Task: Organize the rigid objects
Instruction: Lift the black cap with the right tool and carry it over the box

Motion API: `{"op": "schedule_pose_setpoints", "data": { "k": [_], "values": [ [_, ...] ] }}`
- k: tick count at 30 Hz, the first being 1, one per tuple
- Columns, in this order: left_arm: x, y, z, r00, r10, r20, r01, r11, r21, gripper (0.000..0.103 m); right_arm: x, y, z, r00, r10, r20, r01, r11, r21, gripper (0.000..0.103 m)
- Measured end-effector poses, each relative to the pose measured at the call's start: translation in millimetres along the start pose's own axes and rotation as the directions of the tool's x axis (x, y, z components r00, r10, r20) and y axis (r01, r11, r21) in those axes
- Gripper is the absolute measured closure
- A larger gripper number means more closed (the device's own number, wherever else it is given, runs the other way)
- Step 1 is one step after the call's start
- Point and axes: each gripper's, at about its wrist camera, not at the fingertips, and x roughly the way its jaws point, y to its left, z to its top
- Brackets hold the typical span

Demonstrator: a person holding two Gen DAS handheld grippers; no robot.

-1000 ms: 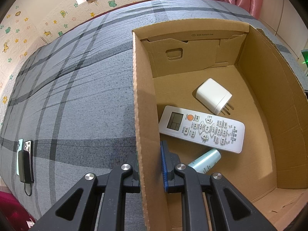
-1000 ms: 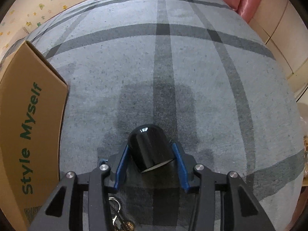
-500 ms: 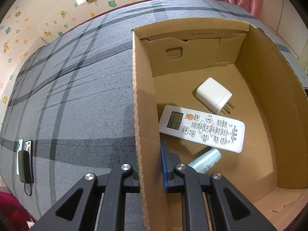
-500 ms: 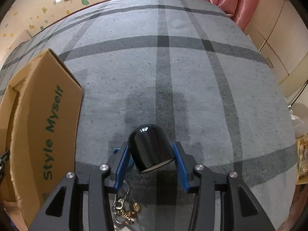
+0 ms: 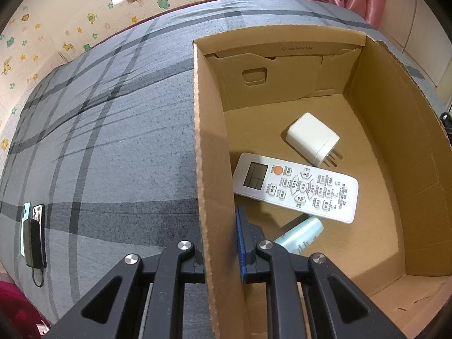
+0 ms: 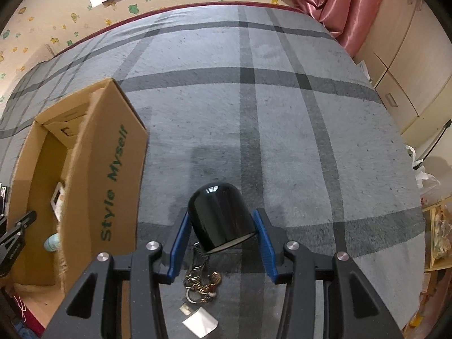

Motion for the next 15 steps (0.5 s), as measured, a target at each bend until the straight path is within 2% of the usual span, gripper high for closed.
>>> {"op": "schedule_pose_setpoints", "data": {
  "k": [15],
  "values": [
    [0.5, -1.2, 0.3, 1.0, 0.005, 0.0, -0.005, 1.0, 0.0, 0.088, -31.2, 27.5, 3.4, 0.999, 0.015, 0.028, -0.014, 0.999, -0.048, 0.055]
  ]
}}
